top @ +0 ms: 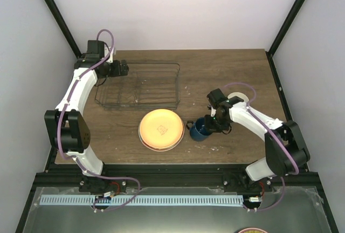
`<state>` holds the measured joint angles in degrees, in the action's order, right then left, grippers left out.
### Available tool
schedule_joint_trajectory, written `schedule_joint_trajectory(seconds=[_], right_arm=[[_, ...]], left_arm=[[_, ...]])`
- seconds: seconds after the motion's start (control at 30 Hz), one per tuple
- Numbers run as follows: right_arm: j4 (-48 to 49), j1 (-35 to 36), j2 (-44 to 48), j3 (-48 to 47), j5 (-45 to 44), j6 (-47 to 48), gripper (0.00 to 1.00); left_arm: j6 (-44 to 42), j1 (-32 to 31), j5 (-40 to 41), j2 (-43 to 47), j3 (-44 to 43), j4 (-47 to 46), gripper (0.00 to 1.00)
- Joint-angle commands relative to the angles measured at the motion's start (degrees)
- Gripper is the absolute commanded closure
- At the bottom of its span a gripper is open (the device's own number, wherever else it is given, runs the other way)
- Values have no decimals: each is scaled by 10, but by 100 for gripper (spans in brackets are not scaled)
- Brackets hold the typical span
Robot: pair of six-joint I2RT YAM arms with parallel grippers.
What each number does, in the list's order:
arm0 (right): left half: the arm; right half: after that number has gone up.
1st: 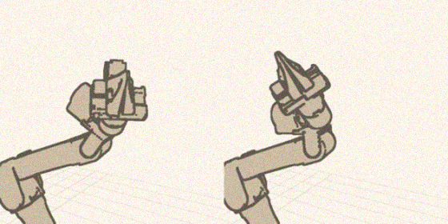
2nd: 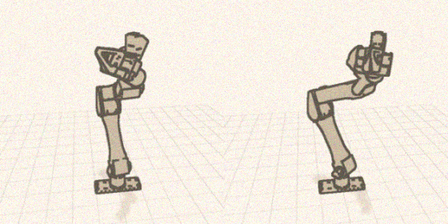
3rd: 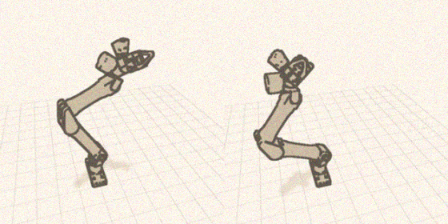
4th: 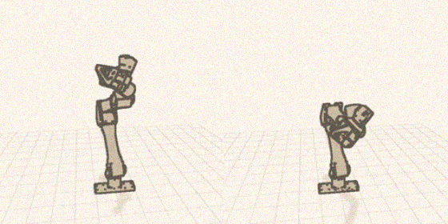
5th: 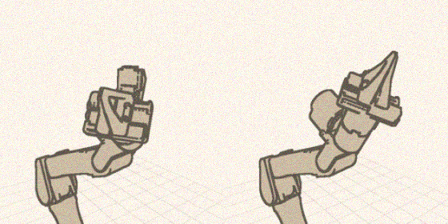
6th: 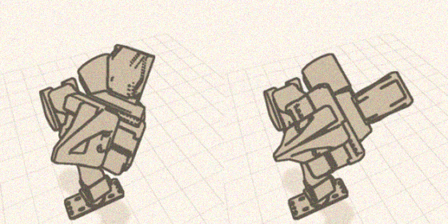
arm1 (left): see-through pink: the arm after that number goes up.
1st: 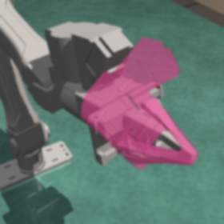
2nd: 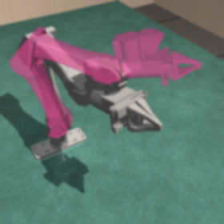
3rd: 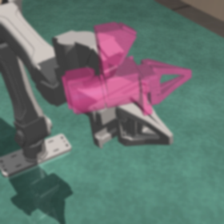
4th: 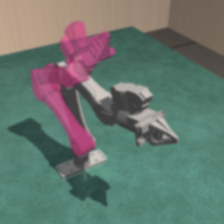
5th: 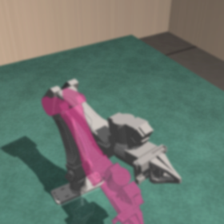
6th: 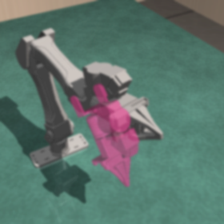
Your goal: Load the mixed dishes into the dish rack
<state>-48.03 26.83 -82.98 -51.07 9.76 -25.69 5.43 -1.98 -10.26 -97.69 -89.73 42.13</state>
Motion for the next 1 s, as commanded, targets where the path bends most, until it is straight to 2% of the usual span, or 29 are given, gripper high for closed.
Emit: schedule_joint_trajectory(seconds=[0.0,0.13,0.27,0.4,0.57,0.67,0.83,0.97], right_arm=[[-10,3,-4,-52,-25,5,98],[-76,3,-6,-117,-107,7,99],[-130,2,-14,-230,-204,18,99],[-90,2,-35,-320,-268,59,99],[116,2,-58,-346,-279,148,99],[293,4,-48,-287,-268,211,99],[626,15,-21,-122,-242,297,99],[729,16,-51,-106,-222,305,99]], left_arm=[[9,-5,-57,-1,-5,27,0],[42,-5,-141,13,17,38,0],[97,-5,-238,14,23,37,0],[151,-5,-317,6,19,12,0],[226,-5,-377,-3,14,-35,0],[287,-5,-401,5,28,-80,0],[417,-5,-447,26,78,-203,0],[487,-6,-462,28,107,-265,0]])
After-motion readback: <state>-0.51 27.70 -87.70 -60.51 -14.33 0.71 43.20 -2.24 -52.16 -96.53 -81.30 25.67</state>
